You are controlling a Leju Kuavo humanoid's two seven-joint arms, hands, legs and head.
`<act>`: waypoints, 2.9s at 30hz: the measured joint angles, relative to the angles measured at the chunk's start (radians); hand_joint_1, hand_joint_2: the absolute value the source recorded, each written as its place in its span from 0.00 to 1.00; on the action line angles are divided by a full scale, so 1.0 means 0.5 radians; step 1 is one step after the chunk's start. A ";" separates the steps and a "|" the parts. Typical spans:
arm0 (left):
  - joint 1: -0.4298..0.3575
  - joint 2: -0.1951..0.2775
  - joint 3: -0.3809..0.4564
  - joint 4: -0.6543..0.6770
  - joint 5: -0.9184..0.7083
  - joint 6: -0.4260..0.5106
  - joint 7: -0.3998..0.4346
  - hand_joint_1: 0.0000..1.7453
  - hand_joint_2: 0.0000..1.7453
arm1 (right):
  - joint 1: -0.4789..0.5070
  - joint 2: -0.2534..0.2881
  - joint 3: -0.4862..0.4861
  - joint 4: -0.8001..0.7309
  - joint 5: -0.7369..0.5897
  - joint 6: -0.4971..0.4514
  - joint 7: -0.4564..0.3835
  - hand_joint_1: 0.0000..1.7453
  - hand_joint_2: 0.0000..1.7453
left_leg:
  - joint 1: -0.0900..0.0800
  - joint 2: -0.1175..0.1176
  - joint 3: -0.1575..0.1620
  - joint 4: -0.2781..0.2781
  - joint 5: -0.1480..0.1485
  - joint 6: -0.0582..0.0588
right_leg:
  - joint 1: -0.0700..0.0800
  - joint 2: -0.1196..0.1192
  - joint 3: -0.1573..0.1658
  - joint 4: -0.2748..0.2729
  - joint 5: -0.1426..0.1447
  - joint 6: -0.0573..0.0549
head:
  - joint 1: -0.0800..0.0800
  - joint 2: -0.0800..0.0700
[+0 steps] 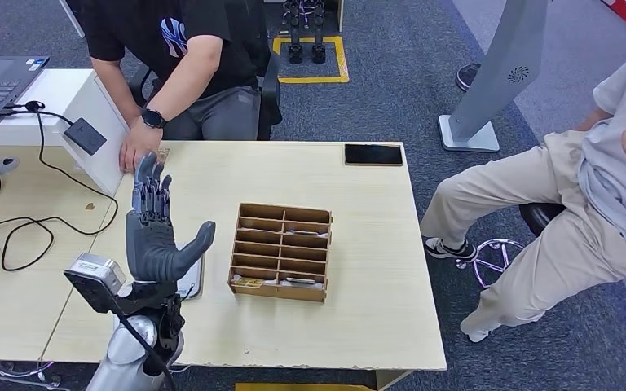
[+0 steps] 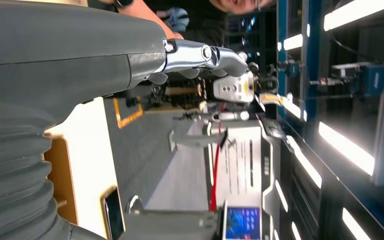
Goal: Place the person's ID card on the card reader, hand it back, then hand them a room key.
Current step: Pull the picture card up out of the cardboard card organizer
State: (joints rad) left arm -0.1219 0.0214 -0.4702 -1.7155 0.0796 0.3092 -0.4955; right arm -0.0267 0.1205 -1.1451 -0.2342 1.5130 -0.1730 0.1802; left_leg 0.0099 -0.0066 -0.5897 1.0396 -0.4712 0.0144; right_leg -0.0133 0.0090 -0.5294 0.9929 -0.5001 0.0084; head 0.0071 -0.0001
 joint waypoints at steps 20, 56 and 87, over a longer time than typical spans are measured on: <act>-0.010 0.075 -0.169 -0.040 -0.430 -0.121 -0.071 0.00 1.00 | -0.002 0.000 -0.028 -0.007 0.001 0.047 -0.005 0.00 1.00 | 0.000 0.000 0.000 0.000 0.000 0.000 | 0.000 0.000 0.000 0.000 0.000 0.000 | 0.000 0.000; -0.343 0.458 -0.627 0.325 -1.360 -0.115 0.280 0.00 1.00 | -0.008 -0.021 -0.026 -0.007 0.001 0.115 0.037 0.00 1.00 | 0.000 0.001 0.000 0.000 0.000 0.000 | 0.000 0.000 -0.001 0.000 0.000 0.000 | 0.000 0.000; -0.337 0.518 -0.631 0.362 -0.956 -0.561 0.140 0.00 1.00 | -0.006 -0.021 -0.042 -0.008 0.001 0.112 0.030 0.00 1.00 | 0.000 0.000 0.000 0.000 0.000 0.000 | 0.000 0.000 0.000 0.000 0.000 0.000 | 0.000 0.000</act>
State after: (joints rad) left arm -0.2904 0.2806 -0.7858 -1.5347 -0.3982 0.0288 -0.4255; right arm -0.0298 0.1102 -1.1662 -0.2380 1.5137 -0.1169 0.1952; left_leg 0.0101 -0.0064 -0.5896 1.0396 -0.4710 0.0142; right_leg -0.0132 0.0091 -0.5295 0.9931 -0.5000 0.0083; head 0.0069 0.0000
